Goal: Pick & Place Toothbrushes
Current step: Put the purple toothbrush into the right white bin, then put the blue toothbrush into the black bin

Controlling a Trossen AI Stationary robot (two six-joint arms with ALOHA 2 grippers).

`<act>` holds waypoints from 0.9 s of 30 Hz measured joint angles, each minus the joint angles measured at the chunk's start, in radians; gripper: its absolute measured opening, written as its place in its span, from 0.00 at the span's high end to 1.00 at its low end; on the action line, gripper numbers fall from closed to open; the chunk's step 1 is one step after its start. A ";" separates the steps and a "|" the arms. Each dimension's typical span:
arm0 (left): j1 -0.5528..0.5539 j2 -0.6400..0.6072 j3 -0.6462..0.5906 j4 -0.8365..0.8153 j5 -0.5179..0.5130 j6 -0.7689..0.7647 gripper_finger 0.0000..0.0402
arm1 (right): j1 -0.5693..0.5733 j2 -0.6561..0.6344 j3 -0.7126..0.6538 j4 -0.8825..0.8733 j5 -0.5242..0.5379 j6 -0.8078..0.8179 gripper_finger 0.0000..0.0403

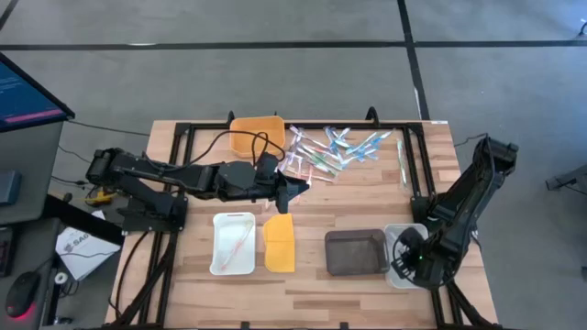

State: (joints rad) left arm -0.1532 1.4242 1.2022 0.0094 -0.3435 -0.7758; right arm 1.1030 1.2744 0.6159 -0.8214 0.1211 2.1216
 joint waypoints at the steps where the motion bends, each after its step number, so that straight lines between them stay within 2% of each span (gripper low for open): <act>1: 0.000 0.000 0.000 0.000 0.000 0.000 0.73 | 0.000 0.003 0.000 0.007 0.000 0.000 0.75; 8: 0.000 0.000 0.000 0.000 0.000 0.000 0.73 | 0.000 -0.014 0.000 0.022 0.000 0.000 0.64; 14: 0.000 0.000 0.000 0.000 0.000 0.000 0.73 | 0.001 -0.073 0.000 0.011 0.004 -0.004 0.60; 27: 0.002 0.000 0.000 0.008 0.000 0.008 0.73 | 0.001 -0.246 0.000 -0.015 0.007 -0.116 0.62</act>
State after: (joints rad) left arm -0.1513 1.4242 1.2022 0.0179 -0.3435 -0.7677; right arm 1.1038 1.0281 0.6163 -0.8359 0.1280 2.0056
